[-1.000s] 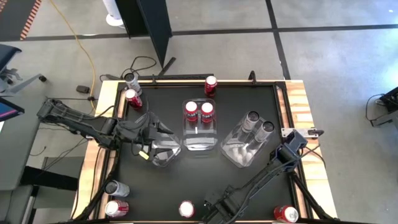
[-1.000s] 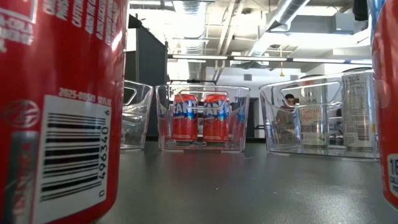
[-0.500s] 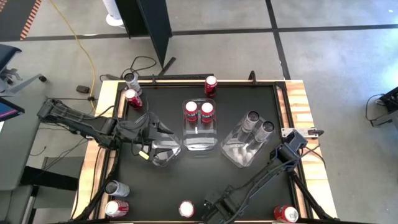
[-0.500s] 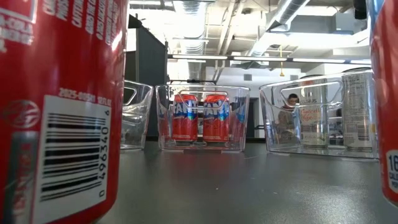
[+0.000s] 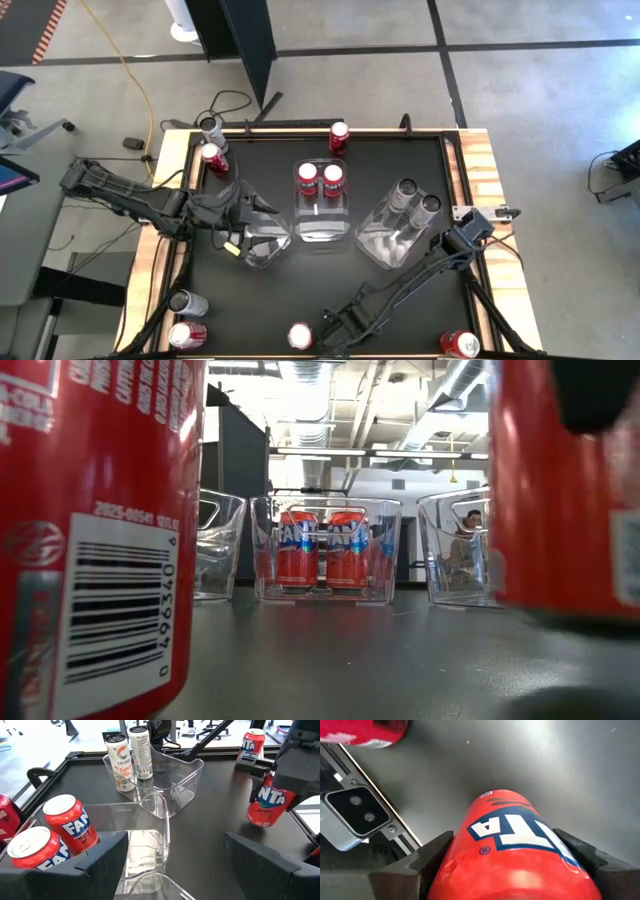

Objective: Sort soda cans
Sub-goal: Put the bottom center orange soda can into the center transparent bin, then put the bottom center red soda can into the left transparent bin

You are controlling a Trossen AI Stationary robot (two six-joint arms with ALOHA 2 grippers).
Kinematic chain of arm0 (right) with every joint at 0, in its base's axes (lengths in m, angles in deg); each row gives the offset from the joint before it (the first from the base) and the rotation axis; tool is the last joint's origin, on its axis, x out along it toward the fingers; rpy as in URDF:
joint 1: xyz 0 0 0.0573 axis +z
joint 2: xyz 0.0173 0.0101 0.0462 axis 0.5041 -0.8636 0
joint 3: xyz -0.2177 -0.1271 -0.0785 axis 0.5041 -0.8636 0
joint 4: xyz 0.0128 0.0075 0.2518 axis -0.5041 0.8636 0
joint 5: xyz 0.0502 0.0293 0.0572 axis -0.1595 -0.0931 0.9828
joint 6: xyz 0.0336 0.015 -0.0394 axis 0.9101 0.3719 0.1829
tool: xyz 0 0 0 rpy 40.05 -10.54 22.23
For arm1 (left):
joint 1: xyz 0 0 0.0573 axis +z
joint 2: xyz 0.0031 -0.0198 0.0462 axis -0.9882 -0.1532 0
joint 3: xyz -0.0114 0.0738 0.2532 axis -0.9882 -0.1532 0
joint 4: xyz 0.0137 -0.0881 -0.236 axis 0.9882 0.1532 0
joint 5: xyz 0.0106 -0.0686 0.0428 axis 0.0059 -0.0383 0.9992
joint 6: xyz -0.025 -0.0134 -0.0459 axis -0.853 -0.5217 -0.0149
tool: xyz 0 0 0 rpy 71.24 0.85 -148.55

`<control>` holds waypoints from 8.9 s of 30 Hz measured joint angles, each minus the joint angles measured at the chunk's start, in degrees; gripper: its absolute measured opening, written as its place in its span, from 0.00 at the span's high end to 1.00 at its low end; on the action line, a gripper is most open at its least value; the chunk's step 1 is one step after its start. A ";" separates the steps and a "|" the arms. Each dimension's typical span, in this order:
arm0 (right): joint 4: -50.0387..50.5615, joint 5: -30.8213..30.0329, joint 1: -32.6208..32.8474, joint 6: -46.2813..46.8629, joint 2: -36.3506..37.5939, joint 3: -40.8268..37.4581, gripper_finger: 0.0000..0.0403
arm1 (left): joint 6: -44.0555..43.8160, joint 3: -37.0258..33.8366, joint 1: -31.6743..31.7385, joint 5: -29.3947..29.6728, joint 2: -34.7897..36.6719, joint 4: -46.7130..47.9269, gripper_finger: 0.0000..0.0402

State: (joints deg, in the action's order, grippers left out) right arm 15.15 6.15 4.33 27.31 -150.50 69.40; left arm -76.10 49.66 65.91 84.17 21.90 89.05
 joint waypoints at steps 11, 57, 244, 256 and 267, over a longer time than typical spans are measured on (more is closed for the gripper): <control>12.40 -5.37 -4.21 -7.31 0.96 9.90 0.26 | 0.23 0.00 0.02 0.76 0.00 -1.01 0.20; 10.53 -6.49 -41.85 -42.68 -0.93 8.37 0.26 | 3.52 0.28 -0.42 0.56 7.64 3.21 0.20; -18.49 -2.88 -4.18 -39.86 2.99 8.63 0.04 | -1.94 -0.25 -4.50 -3.95 6.79 5.38 0.20; -11.92 -24.18 -1.16 -39.23 12.45 8.68 0.04 | 14.98 -1.68 -16.86 -24.26 -8.36 -8.84 0.20; -6.63 -32.99 1.33 -35.90 16.90 8.72 0.04 | 19.93 3.16 -19.20 -21.28 -26.17 -19.56 0.08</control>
State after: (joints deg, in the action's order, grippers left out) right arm 8.52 -26.84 5.66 -8.60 -133.61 78.12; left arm -56.17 52.82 46.71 62.89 -4.27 69.49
